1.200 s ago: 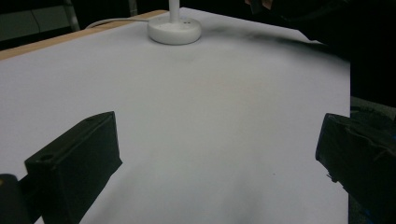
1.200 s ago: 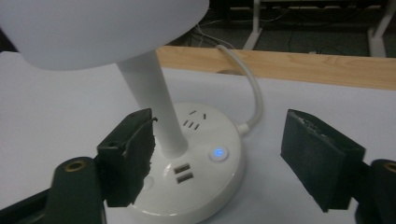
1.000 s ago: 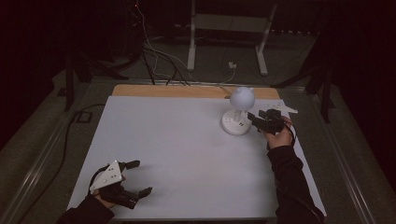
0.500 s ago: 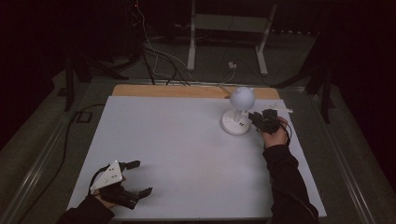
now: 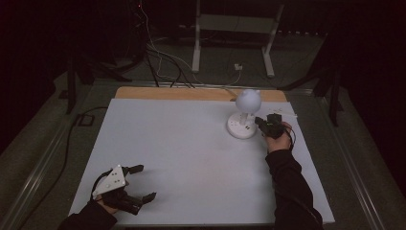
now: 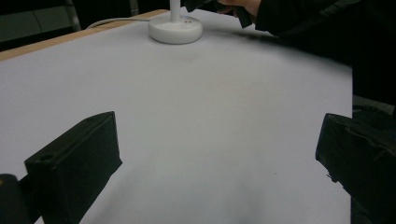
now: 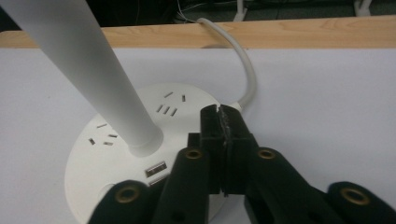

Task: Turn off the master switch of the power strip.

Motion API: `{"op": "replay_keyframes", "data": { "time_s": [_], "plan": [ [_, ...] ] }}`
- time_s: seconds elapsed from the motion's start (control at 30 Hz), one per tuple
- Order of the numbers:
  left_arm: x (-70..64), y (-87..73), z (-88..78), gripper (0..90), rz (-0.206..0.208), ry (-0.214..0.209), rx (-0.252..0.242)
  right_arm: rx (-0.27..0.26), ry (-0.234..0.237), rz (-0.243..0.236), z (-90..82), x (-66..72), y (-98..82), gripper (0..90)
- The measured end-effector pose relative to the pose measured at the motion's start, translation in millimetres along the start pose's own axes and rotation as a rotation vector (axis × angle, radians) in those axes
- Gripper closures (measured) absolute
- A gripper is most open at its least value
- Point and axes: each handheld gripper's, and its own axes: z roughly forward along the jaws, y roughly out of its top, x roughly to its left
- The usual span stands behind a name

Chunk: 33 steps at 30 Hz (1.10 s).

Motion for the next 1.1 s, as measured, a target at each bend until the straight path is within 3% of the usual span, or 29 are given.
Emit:
{"op": "replay_keyframes", "data": {
  "time_s": [0.77,1.03,1.1],
  "plan": [
    [-0.3,-0.2,0.5,0.4,-0.003,-0.004,-0.001,-0.01,0.015,-0.078,10.3,4.8,-5.0,90.0],
    [-0.4,-0.3,0.6,0.4,-0.002,-0.004,-0.001,-0.009,-0.005,-0.103,12.6,7.7,-5.4,90.0],
    [-0.4,-0.2,0.5,0.4,0.0,-0.004,-0.001,-0.004,-0.02,-0.128,13.3,9.9,-5.6,90.0]
  ]
}}
